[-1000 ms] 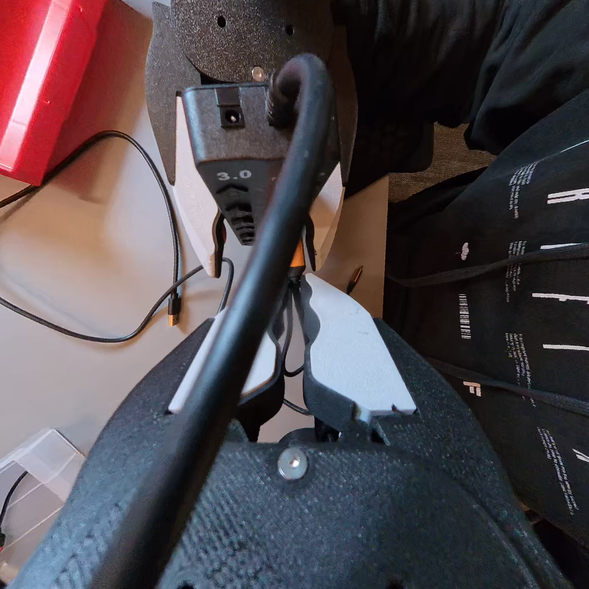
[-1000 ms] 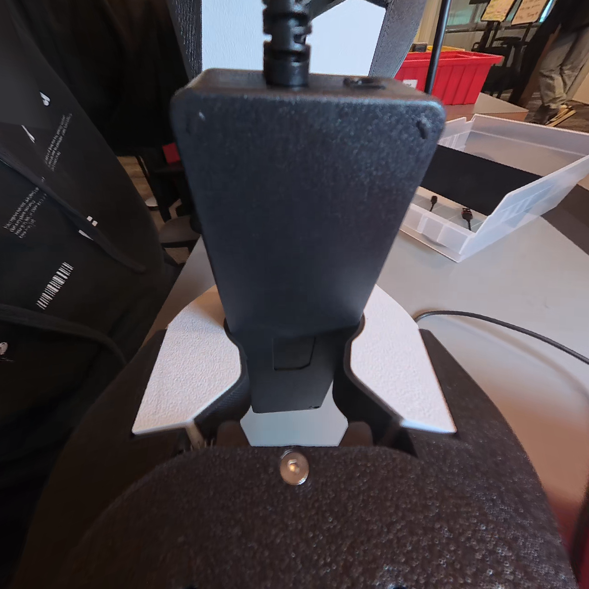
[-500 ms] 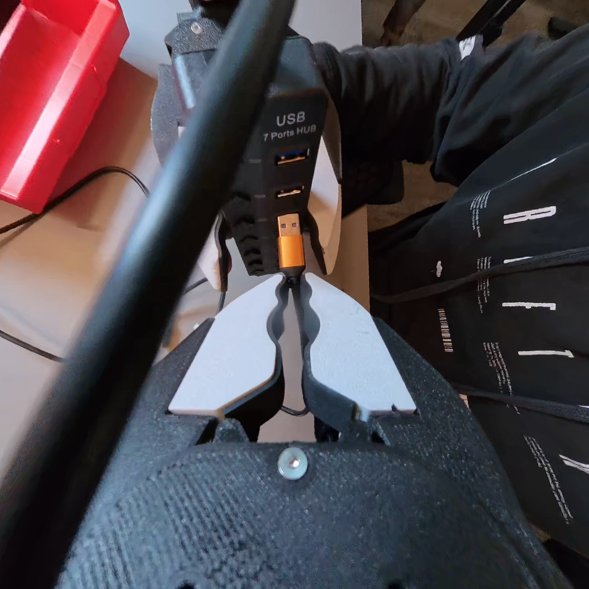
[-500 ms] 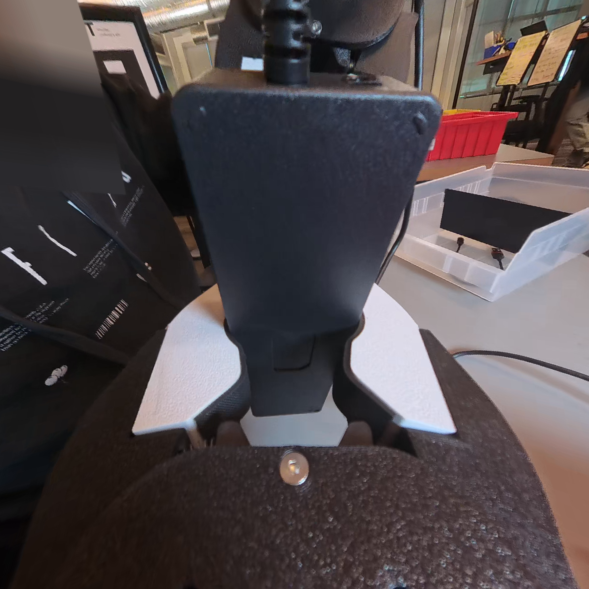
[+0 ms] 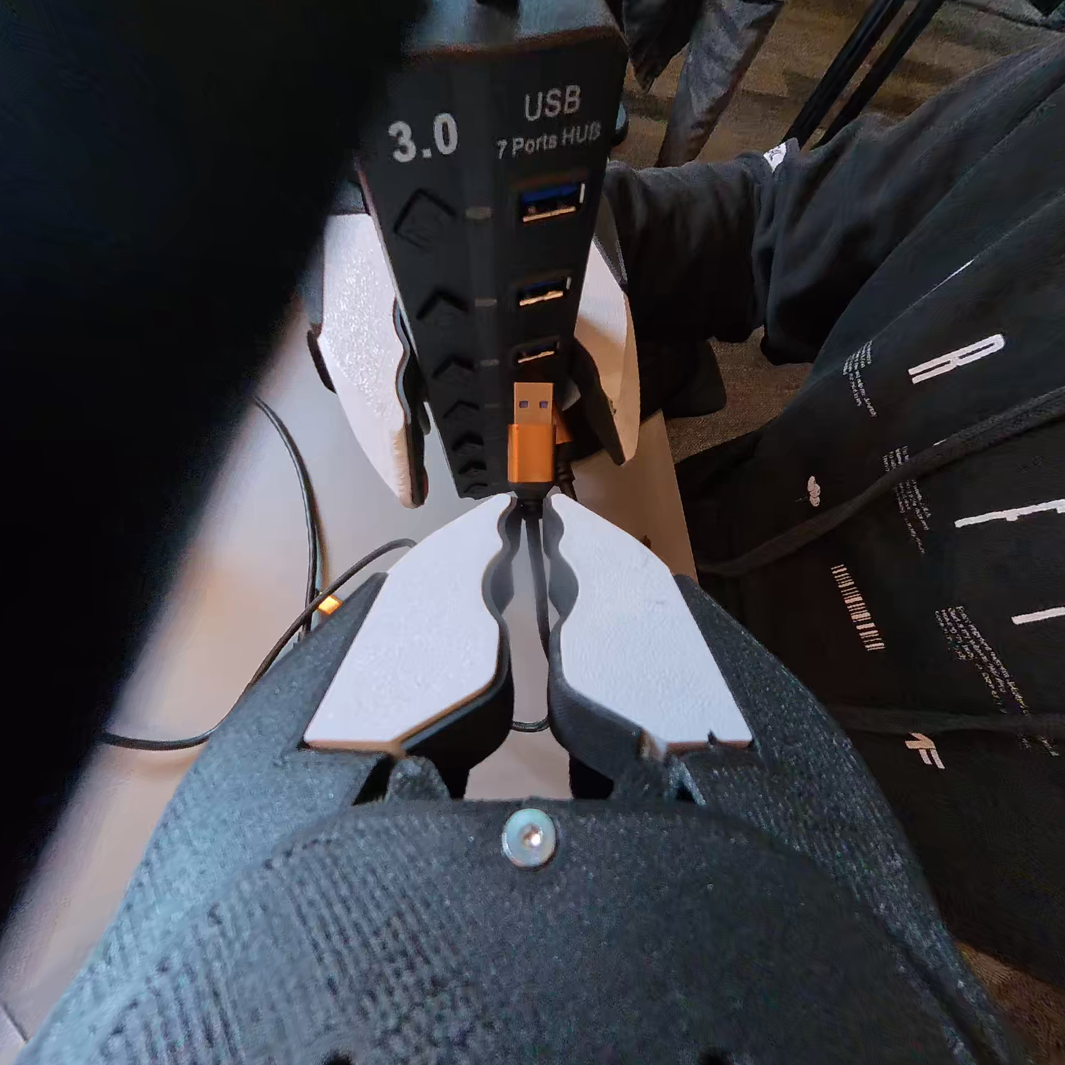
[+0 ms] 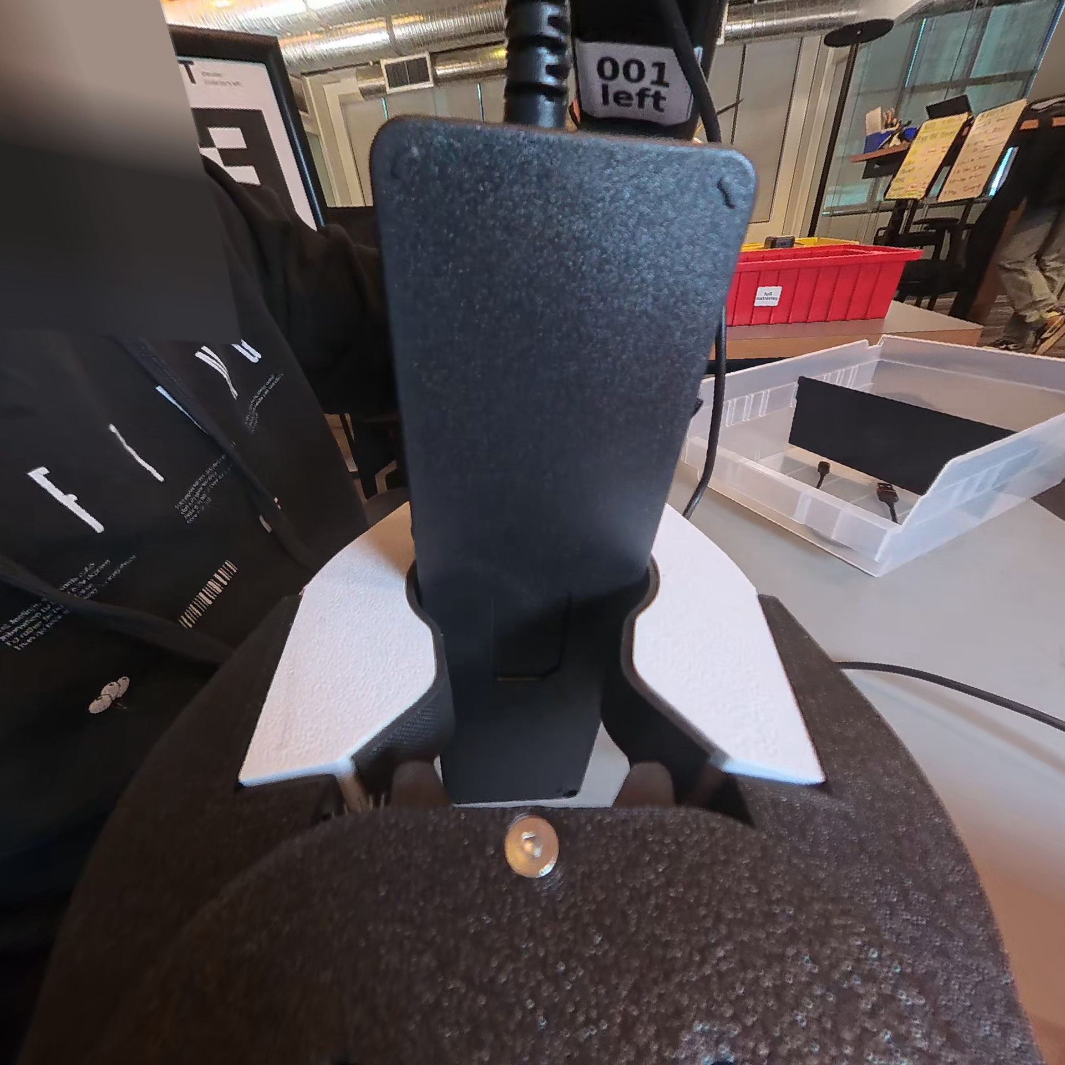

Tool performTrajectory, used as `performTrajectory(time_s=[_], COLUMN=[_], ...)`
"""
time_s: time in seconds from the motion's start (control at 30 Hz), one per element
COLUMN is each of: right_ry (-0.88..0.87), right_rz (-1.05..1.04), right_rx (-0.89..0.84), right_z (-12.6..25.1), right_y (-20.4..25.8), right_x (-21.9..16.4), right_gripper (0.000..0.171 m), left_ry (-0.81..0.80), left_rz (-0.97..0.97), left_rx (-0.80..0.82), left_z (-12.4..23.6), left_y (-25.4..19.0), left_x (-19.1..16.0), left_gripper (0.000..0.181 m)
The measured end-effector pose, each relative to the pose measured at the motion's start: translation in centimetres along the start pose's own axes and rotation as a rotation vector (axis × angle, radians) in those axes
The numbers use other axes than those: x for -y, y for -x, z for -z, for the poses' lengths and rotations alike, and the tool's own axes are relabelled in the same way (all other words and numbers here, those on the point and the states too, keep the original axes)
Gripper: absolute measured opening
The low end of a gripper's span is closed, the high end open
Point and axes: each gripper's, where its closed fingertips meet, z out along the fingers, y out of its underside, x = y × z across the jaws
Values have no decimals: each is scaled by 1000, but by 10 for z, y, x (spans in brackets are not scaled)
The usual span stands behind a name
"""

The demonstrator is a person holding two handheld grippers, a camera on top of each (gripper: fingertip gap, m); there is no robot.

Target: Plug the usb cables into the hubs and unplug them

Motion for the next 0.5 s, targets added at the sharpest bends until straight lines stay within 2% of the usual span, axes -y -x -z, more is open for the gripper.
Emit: performTrajectory(time_s=[0.5], right_ry=[-23], right_rz=[0], right_rx=[19], right_z=[0], right_y=[5], right_x=[5], right_gripper=[65], left_ry=[-85], left_rz=[-38], left_rx=[-19], left_z=[-2], left_y=[-3], left_x=[2], left_gripper=[7])
